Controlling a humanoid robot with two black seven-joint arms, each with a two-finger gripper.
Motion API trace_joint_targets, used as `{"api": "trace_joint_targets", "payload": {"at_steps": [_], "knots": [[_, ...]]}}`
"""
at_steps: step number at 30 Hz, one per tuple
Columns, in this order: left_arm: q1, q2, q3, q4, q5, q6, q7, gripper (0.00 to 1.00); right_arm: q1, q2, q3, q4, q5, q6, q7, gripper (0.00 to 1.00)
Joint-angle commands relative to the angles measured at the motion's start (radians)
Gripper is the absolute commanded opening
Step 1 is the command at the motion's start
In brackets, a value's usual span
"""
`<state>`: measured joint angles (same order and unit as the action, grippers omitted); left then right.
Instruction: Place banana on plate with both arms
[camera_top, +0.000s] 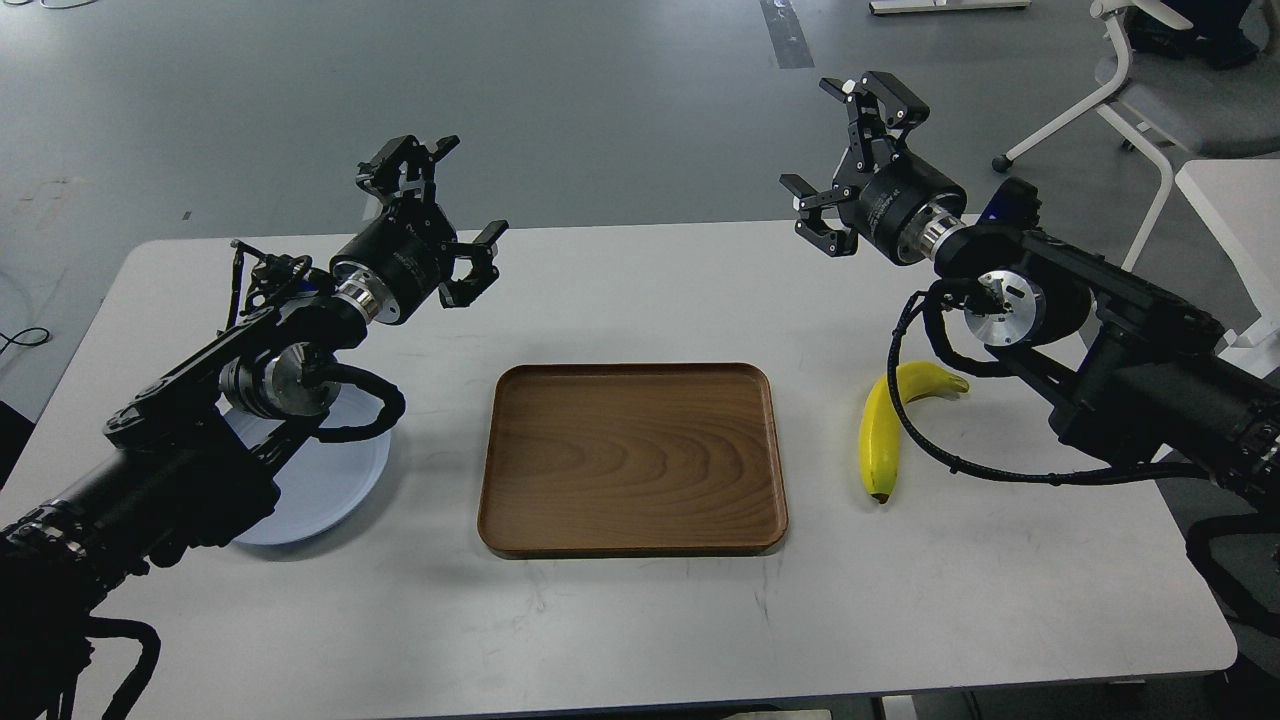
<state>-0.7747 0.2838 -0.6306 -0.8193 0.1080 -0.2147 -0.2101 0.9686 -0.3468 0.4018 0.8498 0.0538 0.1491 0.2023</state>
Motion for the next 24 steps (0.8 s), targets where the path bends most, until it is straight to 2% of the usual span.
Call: {"api": "trace_joint_targets", "payload": {"at_steps": [1, 19, 21, 22, 24], "knots": [[0.0, -0.002, 0.0, -0.001, -0.001, 0.001, 0.0, 0.98, 0.002, 0.002, 0.0, 0.0, 0.0, 0.001, 0.0, 1.0], [-0.003, -0.006, 0.011, -0.001, 0.012, 0.009, -0.002, 0.98, 0.004, 0.002, 0.0, 0.002, 0.0, 0.001, 0.002, 1.0], [-0.008, -0.006, 0.017, -0.009, 0.033, 0.012, -0.032, 0.98, 0.004, 0.002, 0.0, 0.003, 0.0, 0.001, 0.002, 1.0], [-0.017, -0.005, 0.019, -0.011, 0.089, 0.024, -0.082, 0.98, 0.004, -0.001, 0.0, 0.003, 0.0, 0.001, 0.003, 1.0], [-0.024, 0.008, 0.016, -0.02, 0.181, 0.047, -0.138, 0.98, 0.004, -0.004, -0.001, 0.003, 0.0, 0.001, 0.003, 1.0]]}}
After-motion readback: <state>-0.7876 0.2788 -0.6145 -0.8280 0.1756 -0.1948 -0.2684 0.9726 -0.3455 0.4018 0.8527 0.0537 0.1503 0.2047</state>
